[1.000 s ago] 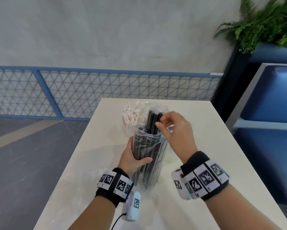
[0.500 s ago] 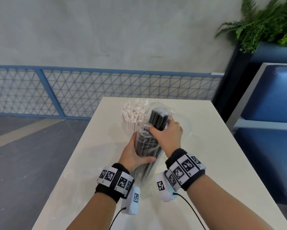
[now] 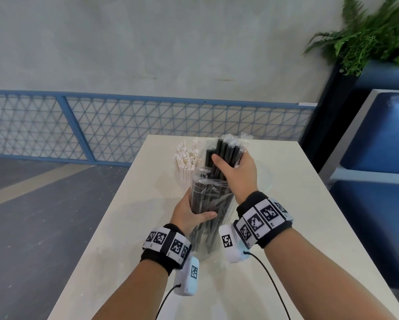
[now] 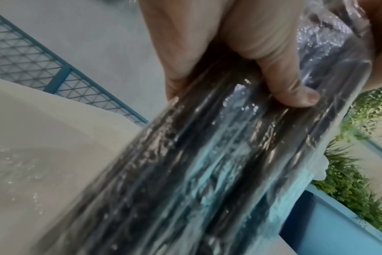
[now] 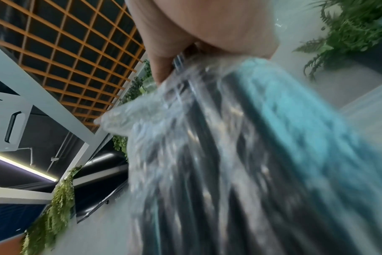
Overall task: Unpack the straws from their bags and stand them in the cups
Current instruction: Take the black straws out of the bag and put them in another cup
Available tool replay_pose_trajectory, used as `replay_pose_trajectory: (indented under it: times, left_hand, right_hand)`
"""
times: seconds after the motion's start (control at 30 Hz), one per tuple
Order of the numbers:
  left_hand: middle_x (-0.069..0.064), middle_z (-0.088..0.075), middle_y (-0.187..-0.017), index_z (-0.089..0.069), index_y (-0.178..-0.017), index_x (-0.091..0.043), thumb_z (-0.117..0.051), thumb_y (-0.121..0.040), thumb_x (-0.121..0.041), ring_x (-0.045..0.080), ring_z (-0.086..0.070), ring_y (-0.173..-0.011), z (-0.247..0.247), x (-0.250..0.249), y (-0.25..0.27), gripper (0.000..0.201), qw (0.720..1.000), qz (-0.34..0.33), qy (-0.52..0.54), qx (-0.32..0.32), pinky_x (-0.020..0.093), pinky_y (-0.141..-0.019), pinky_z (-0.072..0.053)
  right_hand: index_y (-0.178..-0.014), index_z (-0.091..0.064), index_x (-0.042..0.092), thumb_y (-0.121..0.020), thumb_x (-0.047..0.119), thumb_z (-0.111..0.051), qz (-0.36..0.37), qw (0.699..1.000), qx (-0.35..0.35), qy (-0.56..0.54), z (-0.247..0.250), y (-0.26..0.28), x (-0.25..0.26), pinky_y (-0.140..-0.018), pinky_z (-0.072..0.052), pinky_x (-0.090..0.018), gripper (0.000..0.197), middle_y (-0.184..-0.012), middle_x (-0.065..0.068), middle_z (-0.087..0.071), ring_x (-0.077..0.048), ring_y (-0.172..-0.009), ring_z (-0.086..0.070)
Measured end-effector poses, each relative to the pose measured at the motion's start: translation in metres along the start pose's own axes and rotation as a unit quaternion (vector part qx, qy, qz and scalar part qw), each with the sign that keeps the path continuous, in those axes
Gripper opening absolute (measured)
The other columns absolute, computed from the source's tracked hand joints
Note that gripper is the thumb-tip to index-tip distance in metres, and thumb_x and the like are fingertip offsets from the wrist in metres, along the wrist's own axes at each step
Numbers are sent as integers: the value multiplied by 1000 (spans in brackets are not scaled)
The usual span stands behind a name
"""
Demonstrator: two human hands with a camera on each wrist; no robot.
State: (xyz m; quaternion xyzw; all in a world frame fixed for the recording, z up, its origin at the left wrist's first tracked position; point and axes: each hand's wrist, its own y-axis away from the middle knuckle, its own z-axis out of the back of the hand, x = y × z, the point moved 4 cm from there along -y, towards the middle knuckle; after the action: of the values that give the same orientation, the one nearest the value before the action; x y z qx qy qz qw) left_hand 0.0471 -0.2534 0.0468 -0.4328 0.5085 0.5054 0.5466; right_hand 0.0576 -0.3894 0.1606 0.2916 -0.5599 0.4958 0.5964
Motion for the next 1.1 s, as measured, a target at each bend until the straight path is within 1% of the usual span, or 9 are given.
replay_pose_trajectory:
  times: [0.1, 0.27, 0.33, 0.43, 0.53, 0.67, 0.83, 0.93, 1.1]
  left_hand:
    - [-2, -67, -112, -52, -120, -23, -85, -53, -18, 15, -63, -107, 2, 2, -1, 75, 1000, 1, -12, 6, 44, -98, -48]
    - [-5, -66, -111, -51, -115, -28, -88, -54, -15, 14, -62, -109, 5, -10, -4, 72, 998, -19, -45, 36, 35, -96, -49]
    - [-6, -66, -108, -53, -112, -27, -91, -47, -23, 12, -63, -105, 2, -21, -8, 75, 998, -35, -44, 39, 33, -93, -50]
    - [-3, -69, -104, -55, -117, -11, -90, -50, -25, 13, -66, -100, -2, -31, -14, 76, 997, -55, -50, 31, 38, -94, -51]
    - [-2, -66, -110, -52, -120, -15, -86, -59, -24, 14, -62, -105, -1, -35, -18, 70, 993, -61, -98, 32, 40, -99, -47]
    - [-2, -64, -110, -52, -119, -17, -84, -64, -21, 17, -60, -109, 2, -38, -20, 64, 989, -56, -132, 26, 36, -100, -44]
    - [1, -64, -109, -53, -117, -15, -84, -63, -16, 19, -60, -109, 9, -34, -19, 62, 991, -49, -121, 10, 34, -98, -45]
    - [2, -64, -117, -52, -121, -14, -85, -62, -21, 17, -59, -110, 10, -34, -17, 67, 991, -50, -121, 23, 33, -99, -45]
    - [-3, -65, -105, -53, -112, -20, -84, -63, -21, 15, -61, -103, 9, -39, -14, 58, 991, -45, -127, 20, 31, -94, -47]
  right_hand:
    - [-103, -59, 13, -74, 27, -76, 9, 998, 15, -57, 5, -1, 6, -92, -51, -42, 36, -97, 0, -67, -18, -95, -64]
    - [-103, -56, 13, -66, 30, -82, 4, 999, 49, 0, 8, -1, -1, -85, -50, -32, 48, -98, 0, -65, -17, -93, -61]
    - [-103, -58, 10, -65, 31, -82, 6, 999, 36, 27, 6, 1, -6, -84, -52, -34, 50, -99, -4, -68, -19, -93, -63]
    - [-100, -61, 9, -68, 27, -80, -4, 1000, -4, 22, 3, 1, -10, -84, -53, -38, 42, -97, -7, -69, -22, -90, -65]
    - [-96, -63, 8, -67, 22, -80, -34, 996, -32, -71, 9, -12, -5, -83, -55, -46, 36, -91, -7, -69, -24, -87, -66]
    - [-92, -62, 8, -70, 16, -79, -21, 990, -40, -135, 19, -30, 9, -84, -55, -45, 28, -88, -8, -67, -26, -88, -66]
    - [-98, -61, 12, -72, 15, -77, -6, 983, 84, -165, 18, -21, 5, -82, -54, -28, 30, -92, -1, -68, -15, -87, -66]
    - [-105, -63, 6, -68, 11, -80, -29, 980, 149, -130, 11, -10, -14, -84, -55, -33, 41, -99, -8, -71, -19, -92, -68]
    - [-105, -63, -6, -70, 4, -78, -45, 984, 53, -164, 6, -14, -10, -70, -57, -25, 40, -93, -13, -70, -16, -79, -67]
